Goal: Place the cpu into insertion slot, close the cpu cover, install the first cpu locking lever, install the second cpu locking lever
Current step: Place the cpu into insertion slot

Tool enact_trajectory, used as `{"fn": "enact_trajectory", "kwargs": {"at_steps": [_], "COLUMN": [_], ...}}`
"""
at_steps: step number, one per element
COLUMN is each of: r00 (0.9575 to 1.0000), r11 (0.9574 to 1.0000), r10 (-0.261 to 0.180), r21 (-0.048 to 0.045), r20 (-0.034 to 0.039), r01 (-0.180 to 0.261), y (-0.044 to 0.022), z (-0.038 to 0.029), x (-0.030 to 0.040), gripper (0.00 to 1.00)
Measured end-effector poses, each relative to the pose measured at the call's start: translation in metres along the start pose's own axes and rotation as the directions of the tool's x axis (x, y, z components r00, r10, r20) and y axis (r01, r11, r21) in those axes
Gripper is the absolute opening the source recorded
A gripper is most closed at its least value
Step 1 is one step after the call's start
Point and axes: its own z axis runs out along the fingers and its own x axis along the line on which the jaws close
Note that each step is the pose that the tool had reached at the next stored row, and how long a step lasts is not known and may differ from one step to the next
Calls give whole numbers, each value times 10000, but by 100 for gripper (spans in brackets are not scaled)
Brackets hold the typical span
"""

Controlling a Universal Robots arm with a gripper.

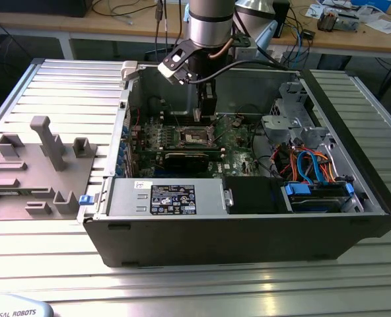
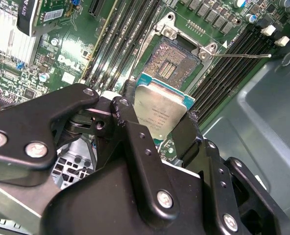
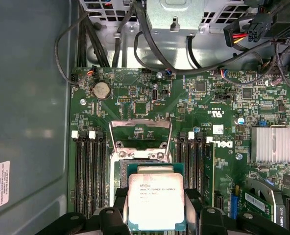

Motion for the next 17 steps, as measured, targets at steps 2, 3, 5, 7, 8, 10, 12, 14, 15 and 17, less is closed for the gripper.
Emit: {"fn": "enact_trajectory", "kwargs": {"at_steps": [2, 3, 5, 7, 8, 10, 12, 14, 15, 17], "r00": [10000, 10000, 10000, 10000, 10000, 10000, 10000, 10000, 10000, 10000], "r11": [10000, 10000, 10000, 10000, 10000, 10000, 10000, 10000, 10000, 10000], "r10": [0, 0, 0, 1, 0, 0, 0, 0, 0, 0], "r21": [0, 0, 0, 0, -1, 0, 0, 0, 0, 0], "r20": [-1, 0, 0, 0, 0, 0, 0, 0, 0, 1], "r01": [0, 0, 0, -1, 0, 0, 0, 0, 0, 0], "y": [-19, -20, -21, -23, -25, -31, -32, -32, -33, -40], "z": [76, 77, 80, 82, 83, 111, 144, 145, 146, 207], "x": [0, 0, 0, 0, 0, 1, 1, 1, 1, -1], "gripper": [54, 54, 54, 54, 54, 54, 54, 54, 54, 54]}}
